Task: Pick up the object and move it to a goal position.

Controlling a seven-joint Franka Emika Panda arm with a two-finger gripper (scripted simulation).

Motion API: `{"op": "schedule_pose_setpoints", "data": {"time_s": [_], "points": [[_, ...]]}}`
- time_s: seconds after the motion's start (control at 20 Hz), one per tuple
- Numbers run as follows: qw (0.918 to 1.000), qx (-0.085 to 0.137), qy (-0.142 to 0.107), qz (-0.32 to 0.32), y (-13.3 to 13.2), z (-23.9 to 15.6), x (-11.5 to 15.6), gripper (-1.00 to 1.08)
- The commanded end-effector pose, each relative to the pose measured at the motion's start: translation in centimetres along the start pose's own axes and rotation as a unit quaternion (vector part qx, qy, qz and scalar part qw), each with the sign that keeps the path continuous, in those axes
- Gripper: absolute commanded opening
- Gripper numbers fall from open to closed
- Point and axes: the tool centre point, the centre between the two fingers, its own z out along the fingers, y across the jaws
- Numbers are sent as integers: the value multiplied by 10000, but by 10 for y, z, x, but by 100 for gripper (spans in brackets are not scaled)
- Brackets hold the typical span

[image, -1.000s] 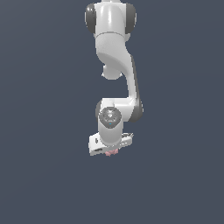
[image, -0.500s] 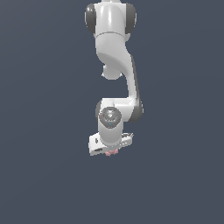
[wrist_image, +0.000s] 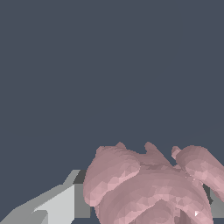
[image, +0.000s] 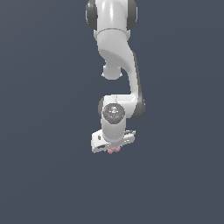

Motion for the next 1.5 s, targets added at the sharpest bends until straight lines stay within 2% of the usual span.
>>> {"op": "schedule_pose_setpoints", "data": {"time_s": [0.0,0.25,0.5,1.45], "points": [[10000,0,3,-3,-8,-4,-4,-100],[10000,0,3,-3,-32,-15,-16,-100],[10000,0,3,-3,-68,-31,-35,-100],[10000,-10,2,-6,-238,-108,-118,-100]]}}
